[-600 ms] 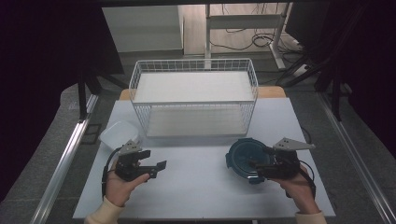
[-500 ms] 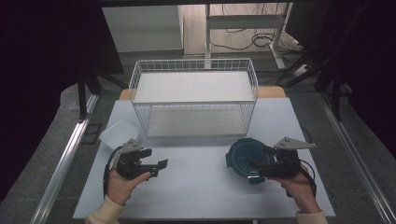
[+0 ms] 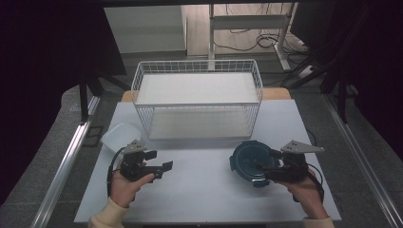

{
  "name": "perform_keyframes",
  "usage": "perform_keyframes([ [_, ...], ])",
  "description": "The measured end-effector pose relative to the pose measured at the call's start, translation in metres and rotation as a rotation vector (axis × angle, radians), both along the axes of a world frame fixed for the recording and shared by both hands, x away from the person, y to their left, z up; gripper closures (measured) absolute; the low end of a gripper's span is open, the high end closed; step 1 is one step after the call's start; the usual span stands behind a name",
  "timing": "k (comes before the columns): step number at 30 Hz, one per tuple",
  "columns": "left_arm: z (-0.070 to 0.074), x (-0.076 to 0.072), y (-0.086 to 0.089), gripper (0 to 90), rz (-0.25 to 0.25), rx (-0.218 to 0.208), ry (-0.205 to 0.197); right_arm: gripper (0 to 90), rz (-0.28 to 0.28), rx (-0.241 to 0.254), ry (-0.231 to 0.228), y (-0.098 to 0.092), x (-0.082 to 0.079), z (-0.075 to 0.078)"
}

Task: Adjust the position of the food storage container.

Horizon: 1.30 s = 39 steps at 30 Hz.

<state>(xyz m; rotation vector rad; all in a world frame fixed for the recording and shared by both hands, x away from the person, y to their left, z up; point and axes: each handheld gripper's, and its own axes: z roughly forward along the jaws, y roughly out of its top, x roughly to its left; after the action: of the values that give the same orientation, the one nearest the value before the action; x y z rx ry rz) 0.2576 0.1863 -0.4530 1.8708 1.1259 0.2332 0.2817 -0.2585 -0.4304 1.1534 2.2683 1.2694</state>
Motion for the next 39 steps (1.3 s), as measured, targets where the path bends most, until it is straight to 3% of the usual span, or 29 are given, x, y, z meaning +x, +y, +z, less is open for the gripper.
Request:
perform_keyframes([
  [8, 0.004, 0.001, 0.001, 19.7, -0.002, 0.015, -0.01, 28.9, -0.026, -0.029, -0.012, -0.003, 0.001, 0.007],
  [17, 0.003, 0.004, -0.002, 19.2, -0.011, 0.024, -0.002, 37.2, -0.048, -0.028, 0.01, -0.011, 0.007, 0.015],
  [30, -0.001, 0.007, -0.001, 18.7, -0.009, 0.035, 0.014, 55.8, -0.083, -0.055, 0.051, -0.025, 0.026, 0.025],
  [39, 0.0, 0.01, -0.003, 18.5, -0.015, 0.037, 0.017, 75.6, -0.127, -0.093, 0.079, -0.037, 0.042, 0.026],
])
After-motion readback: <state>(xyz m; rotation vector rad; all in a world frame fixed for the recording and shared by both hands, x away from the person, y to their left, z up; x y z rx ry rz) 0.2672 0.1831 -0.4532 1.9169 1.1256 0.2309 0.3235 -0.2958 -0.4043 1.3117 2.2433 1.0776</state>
